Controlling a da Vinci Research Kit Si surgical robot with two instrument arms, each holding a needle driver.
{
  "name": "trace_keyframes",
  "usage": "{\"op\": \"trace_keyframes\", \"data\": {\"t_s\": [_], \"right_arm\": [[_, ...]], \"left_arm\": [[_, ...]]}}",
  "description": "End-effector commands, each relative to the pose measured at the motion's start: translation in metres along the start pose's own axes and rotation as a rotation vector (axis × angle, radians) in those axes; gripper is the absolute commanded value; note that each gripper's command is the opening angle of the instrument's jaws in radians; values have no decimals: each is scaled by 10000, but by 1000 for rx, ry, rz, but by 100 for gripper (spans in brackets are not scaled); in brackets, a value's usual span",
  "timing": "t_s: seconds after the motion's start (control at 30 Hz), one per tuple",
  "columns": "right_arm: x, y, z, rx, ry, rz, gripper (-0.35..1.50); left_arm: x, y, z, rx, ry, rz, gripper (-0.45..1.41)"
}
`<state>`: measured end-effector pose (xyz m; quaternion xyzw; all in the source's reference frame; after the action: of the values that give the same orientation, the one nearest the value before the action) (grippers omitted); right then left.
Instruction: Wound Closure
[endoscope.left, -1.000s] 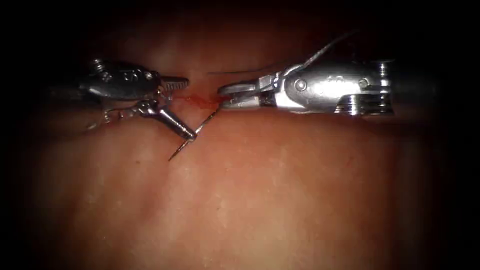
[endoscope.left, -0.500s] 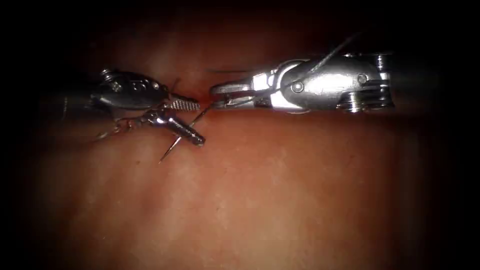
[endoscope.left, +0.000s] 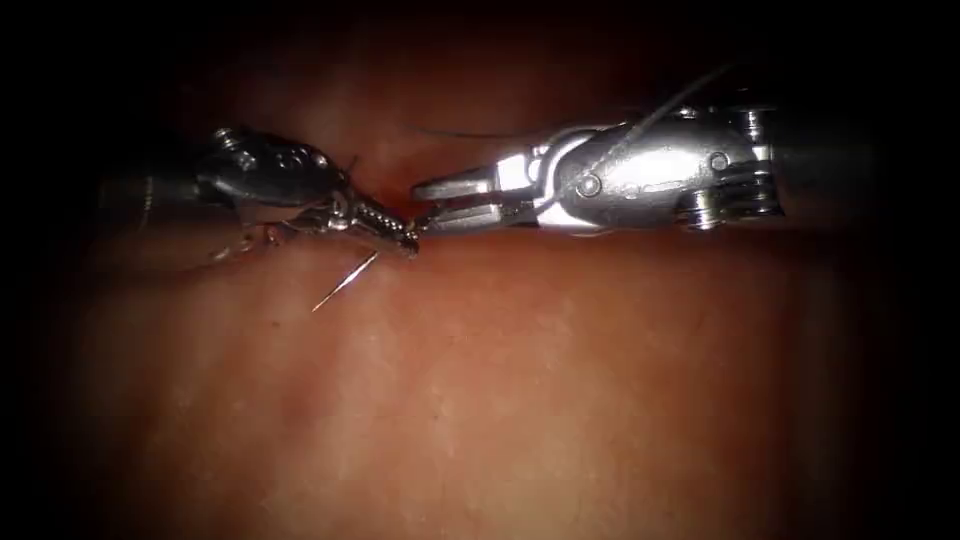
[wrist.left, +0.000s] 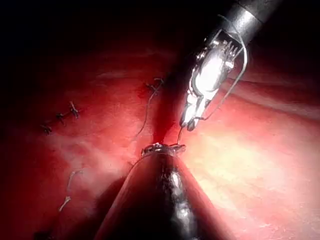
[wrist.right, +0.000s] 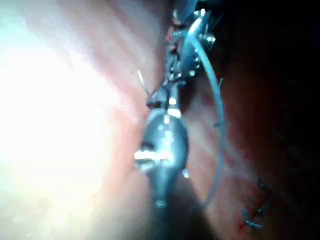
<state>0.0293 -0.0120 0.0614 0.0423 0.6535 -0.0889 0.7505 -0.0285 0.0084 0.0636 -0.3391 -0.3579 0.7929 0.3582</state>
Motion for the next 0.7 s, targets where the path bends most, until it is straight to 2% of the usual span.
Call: {"op": "trace_keyframes", "data": {"t_s": [0.03, 0.1, 0.23, 0.37, 0.53, 0.7], "right_arm": [[-2, 5, 5, -46, -17, 44, 52], [0, 8, 3, -106, -30, 157, 93], [4, 12, 1, -205, -62, 263, 116], [6, 12, 3, -286, -89, 300, 123], [5, 9, 15, -421, -96, 350, 123], [-4, 5, 22, -543, -141, 354, 116]], "left_arm": [[5, -4, 5, -5, 14, -16, -45], [5, -4, 5, -9, 25, -15, -45], [11, -7, 4, -10, 80, -63, -45], [17, -9, 5, -2, 132, -102, -45], [23, -11, 5, -5, 203, -132, -42], [25, -8, 1, -12, 223, -137, -45]]}}
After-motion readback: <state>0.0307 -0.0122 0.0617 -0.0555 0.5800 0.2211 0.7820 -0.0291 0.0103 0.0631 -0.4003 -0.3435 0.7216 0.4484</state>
